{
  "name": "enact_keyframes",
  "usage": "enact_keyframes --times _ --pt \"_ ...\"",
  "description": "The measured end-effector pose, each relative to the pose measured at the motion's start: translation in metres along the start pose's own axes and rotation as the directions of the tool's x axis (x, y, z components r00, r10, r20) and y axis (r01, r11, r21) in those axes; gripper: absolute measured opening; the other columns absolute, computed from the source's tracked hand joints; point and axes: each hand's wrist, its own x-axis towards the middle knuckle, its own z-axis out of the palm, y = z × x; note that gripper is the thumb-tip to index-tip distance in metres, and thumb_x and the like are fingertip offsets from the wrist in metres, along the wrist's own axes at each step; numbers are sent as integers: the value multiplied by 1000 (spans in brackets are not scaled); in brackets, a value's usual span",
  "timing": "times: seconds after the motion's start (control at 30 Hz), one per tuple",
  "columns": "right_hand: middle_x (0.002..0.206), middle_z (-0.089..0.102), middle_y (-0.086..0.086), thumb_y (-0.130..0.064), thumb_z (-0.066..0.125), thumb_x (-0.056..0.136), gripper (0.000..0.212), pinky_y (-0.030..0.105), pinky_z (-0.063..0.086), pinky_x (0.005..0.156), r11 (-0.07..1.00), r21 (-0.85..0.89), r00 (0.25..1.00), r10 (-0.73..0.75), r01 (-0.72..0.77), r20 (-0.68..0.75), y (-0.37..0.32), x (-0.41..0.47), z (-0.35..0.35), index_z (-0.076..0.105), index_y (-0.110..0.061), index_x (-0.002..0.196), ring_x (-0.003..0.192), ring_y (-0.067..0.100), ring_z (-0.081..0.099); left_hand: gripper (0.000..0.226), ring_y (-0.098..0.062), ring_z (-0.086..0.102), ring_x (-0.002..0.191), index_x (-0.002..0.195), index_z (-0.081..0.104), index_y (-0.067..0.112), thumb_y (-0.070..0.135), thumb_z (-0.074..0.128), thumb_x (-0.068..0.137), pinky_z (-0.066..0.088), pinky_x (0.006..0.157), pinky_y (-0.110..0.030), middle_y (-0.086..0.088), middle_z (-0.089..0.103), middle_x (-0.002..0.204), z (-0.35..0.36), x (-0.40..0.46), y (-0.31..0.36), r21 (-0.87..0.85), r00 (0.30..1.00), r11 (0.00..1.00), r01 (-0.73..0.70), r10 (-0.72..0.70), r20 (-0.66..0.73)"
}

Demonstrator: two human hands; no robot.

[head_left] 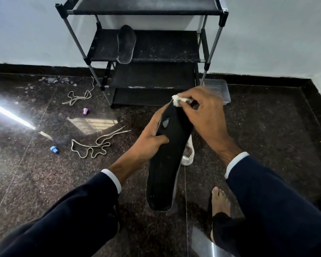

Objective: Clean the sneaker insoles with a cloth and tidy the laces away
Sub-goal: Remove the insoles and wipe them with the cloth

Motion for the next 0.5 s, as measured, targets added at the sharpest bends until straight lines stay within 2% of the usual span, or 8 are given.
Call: enact_keyframes --times 0.1,0.2,0.27,0.37,0.43,0.5 --pt "97 71 1 -9 76 87 14 19 52 84 991 93 985 -108 96 134 -13 -10 12 77 -10 101 90 9 66 88 -4 58 105 153 32 18 -14 51 73 49 84 -21 -1 57 120 -5 1 -4 -14 998 999 34 -35 -48" --pt "96 71 2 -6 74 87 12 27 55 83 984 117 973 -155 136 169 -15 -9 14 76 -8 99 91 13 67 87 -8 56 108 151 35 19 -11 51 71 48 85 -23 -4 56 122 -7 1 -4 -12 997 999 44 -45 -62" --pt "95 71 3 -6 74 86 12 23 53 83 994 67 992 -87 81 91 -7 -1 6 76 -8 98 89 12 66 88 -7 57 112 152 35 18 -19 50 73 49 84 -20 -5 56 128 -6 2 -3 3 999 999 33 -33 -40" --pt "95 71 2 -6 76 85 13 9 46 81 1000 14 1000 12 -11 -15 4 6 -8 76 -9 98 87 8 64 93 -9 56 123 153 35 19 -29 45 74 49 90 -20 -1 54 139 -1 3 1 22 1000 1000 4 -4 17" --pt "94 71 2 -5 76 85 13 7 44 81 1000 16 1000 13 -13 -13 3 3 -7 76 -9 97 86 5 62 92 -11 55 126 153 35 20 -24 48 73 49 91 -21 -3 54 142 0 2 2 10 1000 1000 -6 6 21" --pt "94 71 1 -6 76 85 13 13 49 81 998 58 998 -34 31 53 -5 -3 1 77 -9 97 86 7 64 90 -13 57 121 151 37 22 -16 50 71 50 88 -22 -8 55 139 -2 3 1 -6 1000 1000 1 -1 -19"
